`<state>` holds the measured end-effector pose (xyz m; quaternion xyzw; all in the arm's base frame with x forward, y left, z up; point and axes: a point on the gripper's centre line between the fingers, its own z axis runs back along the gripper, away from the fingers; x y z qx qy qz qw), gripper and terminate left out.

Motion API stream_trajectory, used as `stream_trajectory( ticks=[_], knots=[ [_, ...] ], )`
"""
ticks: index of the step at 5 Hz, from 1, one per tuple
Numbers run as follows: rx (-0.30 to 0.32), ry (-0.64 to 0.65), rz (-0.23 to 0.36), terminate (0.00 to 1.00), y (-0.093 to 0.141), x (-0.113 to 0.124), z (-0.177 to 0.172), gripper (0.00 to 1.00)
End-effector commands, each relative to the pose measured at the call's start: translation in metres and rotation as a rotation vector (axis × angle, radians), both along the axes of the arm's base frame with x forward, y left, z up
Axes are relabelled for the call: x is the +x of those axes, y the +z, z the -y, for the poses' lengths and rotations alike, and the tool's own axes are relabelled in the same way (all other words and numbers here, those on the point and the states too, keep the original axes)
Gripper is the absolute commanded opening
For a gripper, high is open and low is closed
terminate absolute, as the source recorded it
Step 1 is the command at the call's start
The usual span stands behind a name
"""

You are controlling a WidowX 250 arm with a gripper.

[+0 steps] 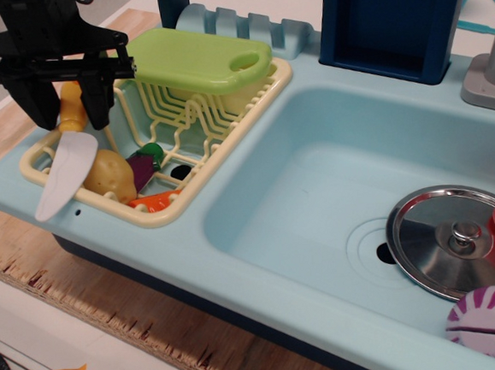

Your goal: Put knife on cutting board

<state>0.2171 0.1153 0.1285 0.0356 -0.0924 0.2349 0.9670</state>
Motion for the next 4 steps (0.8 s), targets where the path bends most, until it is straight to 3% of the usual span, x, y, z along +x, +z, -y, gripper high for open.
stream_trajectory(
  ticks=[1,2,4],
  knots=[
    [0.004,0.002,0.0,0.0,0.001,0.001,-0.004,0.0],
    [0.05,-0.002,0.008,0.0,0.017,0.003,-0.006,0.0],
    [0.13,-0.021,0.086,0.0,0.053,0.01,-0.001,0.0]
  ],
)
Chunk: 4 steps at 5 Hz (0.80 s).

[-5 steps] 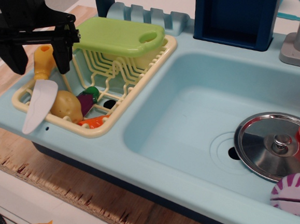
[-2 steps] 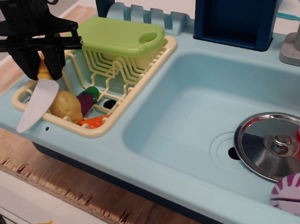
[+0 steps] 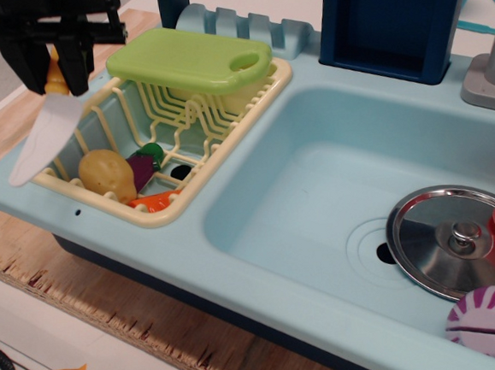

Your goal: Put knife on cutting board

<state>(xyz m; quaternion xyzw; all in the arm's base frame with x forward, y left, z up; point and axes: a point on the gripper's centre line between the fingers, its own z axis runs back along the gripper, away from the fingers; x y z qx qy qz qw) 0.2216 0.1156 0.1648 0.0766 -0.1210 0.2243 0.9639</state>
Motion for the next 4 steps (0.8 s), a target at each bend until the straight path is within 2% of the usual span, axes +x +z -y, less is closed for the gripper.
stream_trajectory(
  ticks=[1,2,3,4],
  knots=[
    [0.032,-0.089,0.056,0.0,0.021,0.024,0.008,0.0],
    [0.017,-0.252,0.042,0.0,0.018,0.047,0.021,0.0],
    [-0.003,-0.428,-0.009,0.0,0.014,0.057,0.031,0.0],
    [-0.022,-0.54,-0.037,0.0,0.011,0.064,0.035,0.0]
  ],
)
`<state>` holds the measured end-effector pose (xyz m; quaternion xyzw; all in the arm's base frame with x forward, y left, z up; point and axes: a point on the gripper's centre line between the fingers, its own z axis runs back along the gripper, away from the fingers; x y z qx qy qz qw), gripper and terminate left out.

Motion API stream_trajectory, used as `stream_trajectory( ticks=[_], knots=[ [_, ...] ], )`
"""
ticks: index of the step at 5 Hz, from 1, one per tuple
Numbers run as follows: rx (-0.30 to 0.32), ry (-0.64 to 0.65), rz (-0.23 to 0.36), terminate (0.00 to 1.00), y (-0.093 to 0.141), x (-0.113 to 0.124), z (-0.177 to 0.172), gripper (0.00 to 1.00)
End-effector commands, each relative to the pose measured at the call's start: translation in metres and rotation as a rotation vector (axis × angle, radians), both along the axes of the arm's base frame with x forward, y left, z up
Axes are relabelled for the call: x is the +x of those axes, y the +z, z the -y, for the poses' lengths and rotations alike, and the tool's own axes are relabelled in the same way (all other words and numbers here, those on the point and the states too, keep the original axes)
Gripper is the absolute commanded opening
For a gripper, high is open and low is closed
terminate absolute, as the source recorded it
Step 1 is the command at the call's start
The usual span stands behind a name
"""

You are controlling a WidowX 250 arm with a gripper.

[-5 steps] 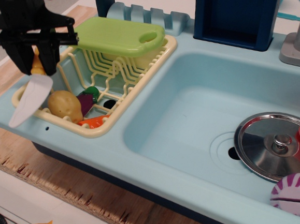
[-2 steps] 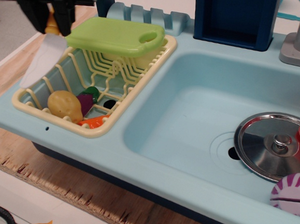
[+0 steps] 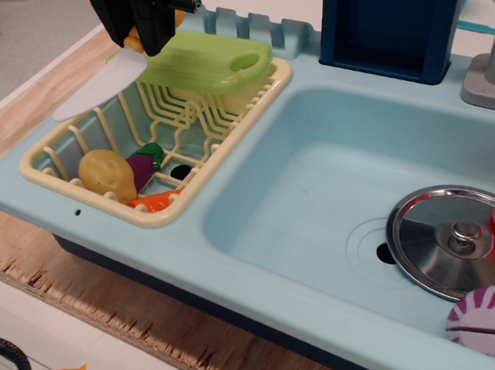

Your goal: Put knife on cutting board

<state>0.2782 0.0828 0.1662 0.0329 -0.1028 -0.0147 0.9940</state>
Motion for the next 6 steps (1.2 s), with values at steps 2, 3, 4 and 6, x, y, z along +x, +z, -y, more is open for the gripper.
stream_trajectory(
  ticks=[2,3,4,6],
  knots=[
    [-0.038,-0.135,0.028,0.0,-0.003,0.033,0.008,0.0],
    [-0.054,-0.164,0.033,0.0,-0.007,0.04,0.009,0.0],
    [-0.068,-0.211,0.053,0.0,-0.01,0.051,0.011,1.0],
    [-0.085,-0.238,0.093,1.0,-0.005,0.061,0.008,1.0]
  ],
)
